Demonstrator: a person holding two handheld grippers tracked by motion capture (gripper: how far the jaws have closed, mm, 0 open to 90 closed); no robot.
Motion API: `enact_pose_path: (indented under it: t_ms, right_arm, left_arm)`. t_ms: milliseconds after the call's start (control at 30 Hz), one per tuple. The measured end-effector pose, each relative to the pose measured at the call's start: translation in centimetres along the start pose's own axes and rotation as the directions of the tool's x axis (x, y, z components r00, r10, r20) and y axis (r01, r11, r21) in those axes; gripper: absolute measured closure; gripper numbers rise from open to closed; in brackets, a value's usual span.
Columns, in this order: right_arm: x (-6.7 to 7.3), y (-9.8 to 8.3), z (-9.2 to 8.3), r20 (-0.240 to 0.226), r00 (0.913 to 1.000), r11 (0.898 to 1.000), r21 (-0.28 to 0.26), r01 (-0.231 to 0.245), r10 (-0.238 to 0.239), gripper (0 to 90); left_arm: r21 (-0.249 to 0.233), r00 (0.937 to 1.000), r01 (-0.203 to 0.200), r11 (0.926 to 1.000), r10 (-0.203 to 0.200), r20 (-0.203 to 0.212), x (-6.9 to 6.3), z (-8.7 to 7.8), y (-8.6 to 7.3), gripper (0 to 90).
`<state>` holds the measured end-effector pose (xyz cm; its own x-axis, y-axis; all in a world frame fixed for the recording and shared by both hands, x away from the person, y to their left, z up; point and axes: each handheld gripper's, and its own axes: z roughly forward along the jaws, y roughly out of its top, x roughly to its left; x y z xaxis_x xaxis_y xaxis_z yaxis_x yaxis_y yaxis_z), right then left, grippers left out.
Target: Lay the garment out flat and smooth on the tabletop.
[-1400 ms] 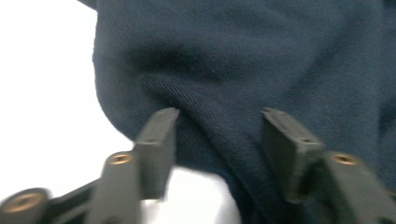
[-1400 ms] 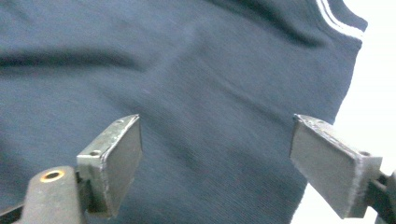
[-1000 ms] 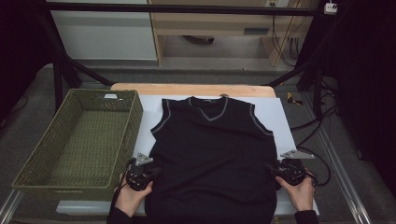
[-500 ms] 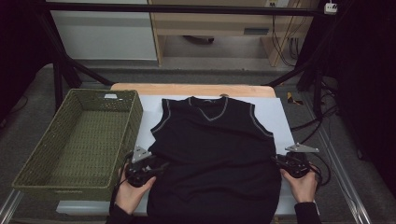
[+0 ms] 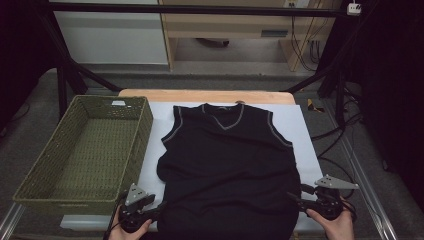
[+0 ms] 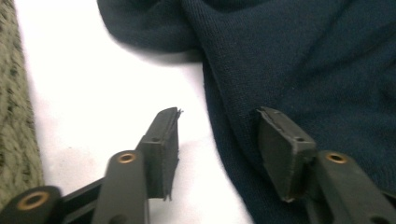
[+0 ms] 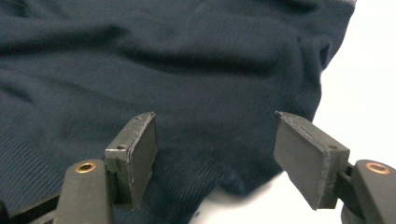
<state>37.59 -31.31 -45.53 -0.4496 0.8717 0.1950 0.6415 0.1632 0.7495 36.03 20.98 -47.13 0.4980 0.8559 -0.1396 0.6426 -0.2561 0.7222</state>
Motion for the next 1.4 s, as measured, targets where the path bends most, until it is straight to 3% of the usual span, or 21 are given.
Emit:
enact_pose_path:
  t_ms: [167,333,433,500,633,700,867,933,1000,1067,1167,1267,1400]
  right_arm:
    - [0.0,-1.0,-0.1,-0.006,0.9999,1.0,0.019,-0.011,0.012,32.5]
    - [0.5,-1.2,-0.5,-0.027,0.9996,1.0,0.027,-0.005,0.005,33.2]
    - [0.9,-1.3,-0.5,-0.036,0.9993,0.999,0.032,-0.003,0.004,34.1]
    - [1.0,-1.5,-0.3,-0.038,0.9993,0.999,0.052,-0.005,0.007,36.2]
    - [1.0,-1.8,0.1,-0.036,0.9993,0.996,0.087,0.003,0.0,38.9]
    - [1.0,-1.9,0.0,-0.03,0.9995,0.997,0.079,0.0,0.002,40.1]
    - [1.3,-2.3,-0.6,-0.021,0.9997,0.997,0.074,-0.01,0.012,40.3]
    - [1.2,-2.4,-0.3,-0.021,0.9997,0.996,0.093,-0.013,0.015,41.8]
    - [1.3,-2.4,0.1,-0.016,0.9998,0.994,0.107,-0.012,0.014,45.5]
    - [1.5,-2.4,0.4,-0.017,0.9998,0.994,0.108,0.01,-0.009,57.2]
    - [1.9,-2.5,0.7,-0.009,0.9997,0.993,0.118,0.023,-0.022,73.6]
    - [1.9,-2.3,0.5,-0.037,0.9993,0.992,0.125,0.005,-0.001,81.3]
    - [1.8,-1.8,-1.9,-0.075,0.9966,0.996,0.09,-0.028,0.035,82.8]
  left_arm:
    - [-0.018,0.9997,-0.012,0.9998,0.012,-0.022,0.0,-1.2,-0.4,56.3]
    - [0.016,0.9978,-0.029,0.9994,0.03,-0.058,0.0,-0.7,-0.4,60.8]
    - [0.032,0.997,-0.046,0.9984,0.048,-0.061,-0.1,0.4,-0.1,60.5]
    - [0.033,0.999,-0.02,0.9993,0.021,-0.039,0.0,0.9,0.1,56.0]
    - [0.026,0.9995,-0.018,0.9995,0.018,-0.025,-0.4,1.4,0.3,50.4]
    - [0.032,0.9998,-0.017,0.9993,0.018,-0.013,-0.8,1.4,0.3,50.3]
    - [0.063,0.9954,-0.066,0.9958,0.07,-0.065,-1.7,1.6,0.5,50.6]
    - [0.079,0.9941,-0.073,0.9942,0.079,-0.075,-1.8,1.7,0.7,53.4]
    - [0.091,0.9943,-0.072,0.9933,0.078,-0.072,-1.7,1.6,0.9,64.7]
    - [0.083,0.9961,-0.072,0.9939,0.076,-0.045,-1.6,1.6,0.8,79.5]
    - [0.086,0.9943,-0.096,0.9917,0.1,-0.039,-1.8,1.5,0.8,85.7]
    - [0.085,0.9941,-0.097,0.9916,0.101,-0.042,-1.4,0.3,0.8,86.6]
    - [0.019,0.996,-0.074,0.9971,0.074,-0.049,-0.8,-3.9,0.7,86.9]
